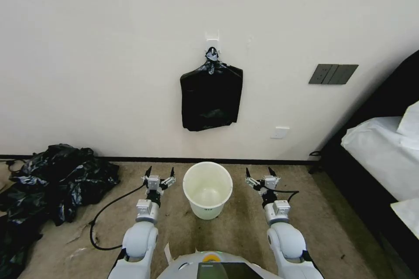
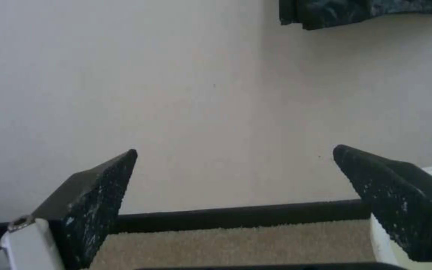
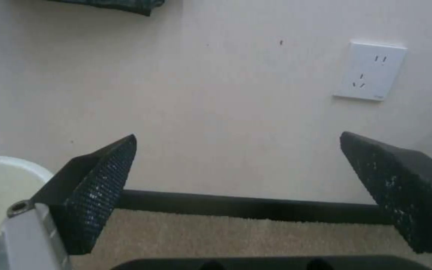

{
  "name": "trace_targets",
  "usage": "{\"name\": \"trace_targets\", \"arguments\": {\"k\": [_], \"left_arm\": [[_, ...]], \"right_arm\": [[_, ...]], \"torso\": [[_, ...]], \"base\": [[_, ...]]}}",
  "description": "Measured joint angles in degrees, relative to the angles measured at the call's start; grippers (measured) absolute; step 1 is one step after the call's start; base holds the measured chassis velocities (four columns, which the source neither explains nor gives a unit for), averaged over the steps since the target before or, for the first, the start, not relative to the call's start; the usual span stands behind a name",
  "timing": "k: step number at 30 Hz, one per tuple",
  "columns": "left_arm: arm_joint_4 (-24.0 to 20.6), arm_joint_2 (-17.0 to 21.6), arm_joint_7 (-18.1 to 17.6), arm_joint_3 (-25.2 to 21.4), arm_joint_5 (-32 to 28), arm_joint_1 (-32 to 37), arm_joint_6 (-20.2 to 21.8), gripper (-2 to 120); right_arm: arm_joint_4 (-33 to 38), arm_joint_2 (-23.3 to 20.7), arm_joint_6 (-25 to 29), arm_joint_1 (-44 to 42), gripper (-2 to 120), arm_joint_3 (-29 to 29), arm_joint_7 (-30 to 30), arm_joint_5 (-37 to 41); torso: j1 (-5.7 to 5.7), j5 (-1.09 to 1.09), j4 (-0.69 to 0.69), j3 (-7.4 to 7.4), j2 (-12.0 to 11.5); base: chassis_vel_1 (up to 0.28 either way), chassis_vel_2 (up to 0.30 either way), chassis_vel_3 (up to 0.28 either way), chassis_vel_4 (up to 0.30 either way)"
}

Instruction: Place a trash bag onto the trash bin.

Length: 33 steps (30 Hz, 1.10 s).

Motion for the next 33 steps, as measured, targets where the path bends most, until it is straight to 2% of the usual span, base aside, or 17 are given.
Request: {"name": "trace_targets", "arguments": {"k": [8, 11, 12, 15, 23, 33], "left_arm": [[-0.3, 0.3, -0.3, 0.6, 0.2, 0.2, -0.3, 100], [-5.0, 3.4, -3.9, 7.6, 2.9, 2.9, -6.1, 100], [-5.0, 3.4, -3.9, 7.6, 2.9, 2.9, -6.1, 100], [-8.0, 5.1, -6.4, 12.0, 3.9, 4.1, -9.8, 100], [-8.9, 5.3, -7.8, 10.8, 3.8, 3.5, -10.2, 100], [-9.3, 5.4, -8.1, 9.4, 4.1, 4.0, -10.1, 100]], "right_arm": [[0.0, 0.0, 0.1, -0.1, 100, 0.0, 0.0, 0.0], [2.0, 1.0, 4.0, -2.3, 100, 0.0, 1.1, -1.0], [2.0, 1.0, 4.0, -2.3, 100, 0.0, 1.1, -1.0], [5.0, 2.6, 9.9, -5.7, 100, -0.1, 2.9, -2.5], [11.6, 5.6, 22.4, -12.3, 100, -0.7, 6.5, -4.3], [11.3, 3.8, 21.0, -10.6, 100, -1.6, 6.5, -0.7]], "torso": [[0.0, 0.0, 0.0, 0.0, 0.0], [0.0, 0.0, 0.0, 0.0, 0.0], [0.0, 0.0, 0.0, 0.0, 0.0], [0.0, -0.01, -0.01, 0.0, 0.0], [0.0, -0.03, -0.02, -0.01, 0.0], [0.0, 0.0, 0.0, 0.0, 0.0]], "base": [[0.0, 0.0, 0.0, 0.0], [0.0, 0.0, 0.0, 0.0], [0.0, 0.0, 0.0, 0.0], [0.0, 0.0, 0.0, 0.0], [0.0, 0.0, 0.0, 0.0], [0.0, 0.0, 0.0, 0.0]]}}
